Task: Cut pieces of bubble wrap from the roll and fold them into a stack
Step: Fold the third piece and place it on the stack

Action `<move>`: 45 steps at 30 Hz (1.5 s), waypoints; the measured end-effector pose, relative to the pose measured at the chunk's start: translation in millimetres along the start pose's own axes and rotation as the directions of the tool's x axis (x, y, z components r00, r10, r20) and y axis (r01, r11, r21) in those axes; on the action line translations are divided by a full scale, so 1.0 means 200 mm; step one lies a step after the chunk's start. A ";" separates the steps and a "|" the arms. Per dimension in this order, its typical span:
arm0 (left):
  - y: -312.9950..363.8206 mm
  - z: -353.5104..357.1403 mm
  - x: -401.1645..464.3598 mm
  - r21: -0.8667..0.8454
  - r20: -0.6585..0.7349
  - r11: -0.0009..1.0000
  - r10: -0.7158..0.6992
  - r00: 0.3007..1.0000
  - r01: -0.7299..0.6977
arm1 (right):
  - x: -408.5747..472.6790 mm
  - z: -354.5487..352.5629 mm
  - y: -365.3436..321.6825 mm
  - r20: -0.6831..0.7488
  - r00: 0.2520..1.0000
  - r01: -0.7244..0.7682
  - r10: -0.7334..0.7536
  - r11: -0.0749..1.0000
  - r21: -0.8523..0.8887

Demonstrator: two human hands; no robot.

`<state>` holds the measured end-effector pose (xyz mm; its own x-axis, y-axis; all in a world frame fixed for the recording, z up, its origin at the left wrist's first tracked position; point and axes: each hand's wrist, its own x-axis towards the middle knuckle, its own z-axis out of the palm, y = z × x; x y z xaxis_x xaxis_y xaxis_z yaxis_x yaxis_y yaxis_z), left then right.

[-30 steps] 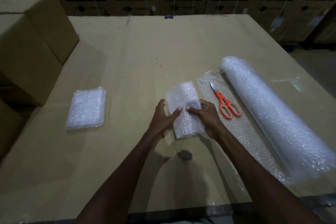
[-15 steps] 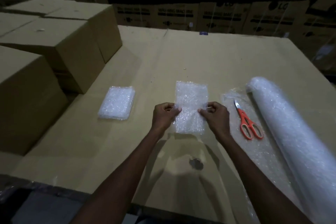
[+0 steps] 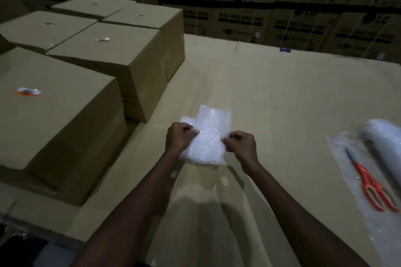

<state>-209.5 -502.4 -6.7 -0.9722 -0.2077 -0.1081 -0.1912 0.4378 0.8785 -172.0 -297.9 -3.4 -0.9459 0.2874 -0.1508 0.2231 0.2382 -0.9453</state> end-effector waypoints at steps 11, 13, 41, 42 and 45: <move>-0.19 -0.24 0.24 0.158 0.082 0.987 -0.005 0.997 -0.008 | 0.07 0.47 -0.04 -0.121 0.991 -0.074 0.052 0.979 -0.191; -0.21 -0.22 0.22 0.156 0.110 0.985 0.054 0.992 -0.071 | 0.07 0.48 -0.03 -0.142 0.990 -0.050 0.009 0.955 -0.292; -0.41 -0.12 0.26 0.635 0.588 0.225 0.480 0.651 -0.740 | 0.08 0.44 0.14 0.457 0.876 0.475 -0.157 0.450 -0.756; -0.41 -0.13 0.27 0.628 0.580 0.282 0.454 0.677 -0.726 | 0.08 0.45 0.13 0.459 0.874 0.478 -0.160 0.454 -0.751; -0.42 -0.15 0.29 0.602 0.579 0.423 0.353 0.735 -0.677 | 0.08 0.46 0.15 0.454 0.878 0.466 -0.150 0.484 -0.741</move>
<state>-246.3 -576.8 -72.5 -0.8603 0.5083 -0.0385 0.4962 0.8523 0.1653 -202.1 -372.1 -61.0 -0.9711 -0.2051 -0.1218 -0.1585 0.9364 -0.3132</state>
